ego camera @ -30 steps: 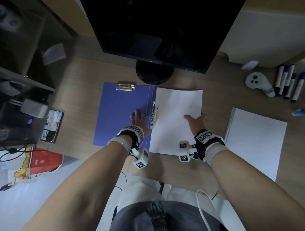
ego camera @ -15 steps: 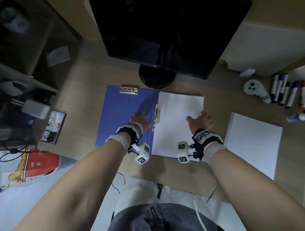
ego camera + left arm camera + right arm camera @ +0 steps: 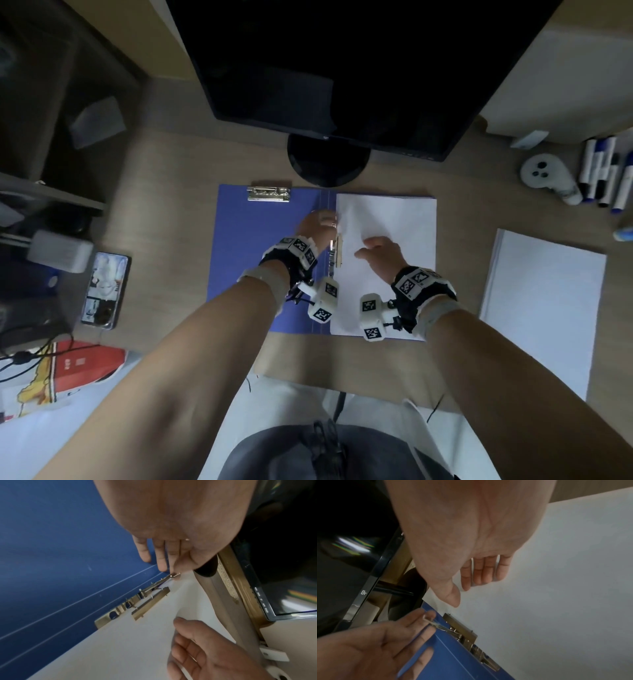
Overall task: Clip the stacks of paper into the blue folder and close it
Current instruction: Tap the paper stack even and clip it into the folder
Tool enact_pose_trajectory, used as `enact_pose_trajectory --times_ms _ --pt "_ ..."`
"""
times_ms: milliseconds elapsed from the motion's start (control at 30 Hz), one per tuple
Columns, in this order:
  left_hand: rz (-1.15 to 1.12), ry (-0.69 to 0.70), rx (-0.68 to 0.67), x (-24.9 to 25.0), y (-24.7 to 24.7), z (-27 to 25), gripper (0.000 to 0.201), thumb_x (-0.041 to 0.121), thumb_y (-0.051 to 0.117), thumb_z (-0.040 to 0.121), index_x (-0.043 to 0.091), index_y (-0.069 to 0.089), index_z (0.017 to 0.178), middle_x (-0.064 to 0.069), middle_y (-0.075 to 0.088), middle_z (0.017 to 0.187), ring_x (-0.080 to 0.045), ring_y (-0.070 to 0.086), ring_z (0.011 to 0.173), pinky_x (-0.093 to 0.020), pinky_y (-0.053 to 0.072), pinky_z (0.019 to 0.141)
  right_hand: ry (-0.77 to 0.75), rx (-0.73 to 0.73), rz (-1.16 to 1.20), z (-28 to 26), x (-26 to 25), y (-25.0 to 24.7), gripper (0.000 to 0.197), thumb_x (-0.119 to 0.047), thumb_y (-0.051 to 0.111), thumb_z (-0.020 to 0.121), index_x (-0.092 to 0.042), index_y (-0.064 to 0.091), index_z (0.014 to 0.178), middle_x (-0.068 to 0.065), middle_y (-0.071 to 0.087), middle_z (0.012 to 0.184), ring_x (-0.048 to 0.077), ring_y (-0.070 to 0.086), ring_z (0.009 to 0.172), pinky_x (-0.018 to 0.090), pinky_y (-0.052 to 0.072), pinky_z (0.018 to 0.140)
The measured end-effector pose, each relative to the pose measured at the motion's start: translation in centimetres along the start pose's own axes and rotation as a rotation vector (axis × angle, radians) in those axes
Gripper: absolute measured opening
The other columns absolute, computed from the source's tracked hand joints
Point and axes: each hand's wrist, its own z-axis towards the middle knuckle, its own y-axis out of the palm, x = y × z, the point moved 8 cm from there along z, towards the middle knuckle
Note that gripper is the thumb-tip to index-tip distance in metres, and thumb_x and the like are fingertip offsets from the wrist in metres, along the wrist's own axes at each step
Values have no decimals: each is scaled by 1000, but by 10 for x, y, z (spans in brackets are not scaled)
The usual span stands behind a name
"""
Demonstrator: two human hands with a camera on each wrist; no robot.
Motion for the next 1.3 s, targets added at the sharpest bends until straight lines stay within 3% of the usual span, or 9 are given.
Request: enact_pose_trajectory --times_ms 100,267,367,467,533,733,900,1067,1300 --pt "-81 -25 84 -5 -11 -4 18 11 52 91 11 70 93 -3 72 87 -17 64 79 -35 54 89 14 23 -52 1 2 4 57 -44 67 73 -25 60 126 5 54 133 28 46 125 40 37 107" --pt "-173 -41 80 -31 -7 -29 9 19 61 88 22 64 80 -10 71 90 -30 71 92 -46 57 89 -20 46 -48 -3 1 3 51 -46 66 71 -30 63 120 6 56 129 29 52 119 40 39 106" --pt "-203 -70 25 -46 1 -41 7 12 67 87 17 64 86 -3 66 86 -12 67 71 -38 56 79 -24 42 -51 -4 2 2 49 -45 66 74 -30 63 121 6 53 131 30 51 120 37 38 105" --pt "-261 -139 26 -60 8 -50 20 17 69 86 9 66 105 -7 66 85 -19 63 83 -35 56 79 -38 44 -58 -6 2 2 48 -47 67 72 -32 64 117 7 52 131 30 52 119 38 41 105" --pt "-217 -155 25 -67 9 -52 7 24 69 86 18 65 87 -4 63 74 -19 61 76 -28 55 69 -46 47 -63 -8 3 3 45 -44 68 72 -31 65 115 8 49 131 30 52 119 39 41 106" --pt "231 -122 29 -87 9 -42 50 52 70 77 20 46 48 -2 46 50 -19 44 48 -26 37 56 -61 34 -59 -10 6 1 35 -24 65 78 -27 68 112 7 44 129 30 49 119 36 40 106" --pt "516 -156 13 -84 9 -37 56 64 72 67 18 50 91 -1 58 84 -24 56 76 -33 46 69 -63 47 -38 -12 8 1 35 -20 63 77 -29 67 111 -1 38 116 27 49 118 39 41 106" --pt "655 -146 47 -78 7 -35 68 68 71 63 22 54 110 1 66 103 -25 65 97 -37 53 82 -59 80 -33 -12 6 1 35 -17 63 77 -27 67 110 2 40 118 26 48 117 38 42 105" --pt "861 -93 137 -76 8 -41 70 75 59 69 17 53 108 -4 69 94 -28 67 90 -33 45 63 -65 83 -10 -15 4 0 38 -11 59 75 -30 67 107 6 44 124 27 49 116 40 44 105"
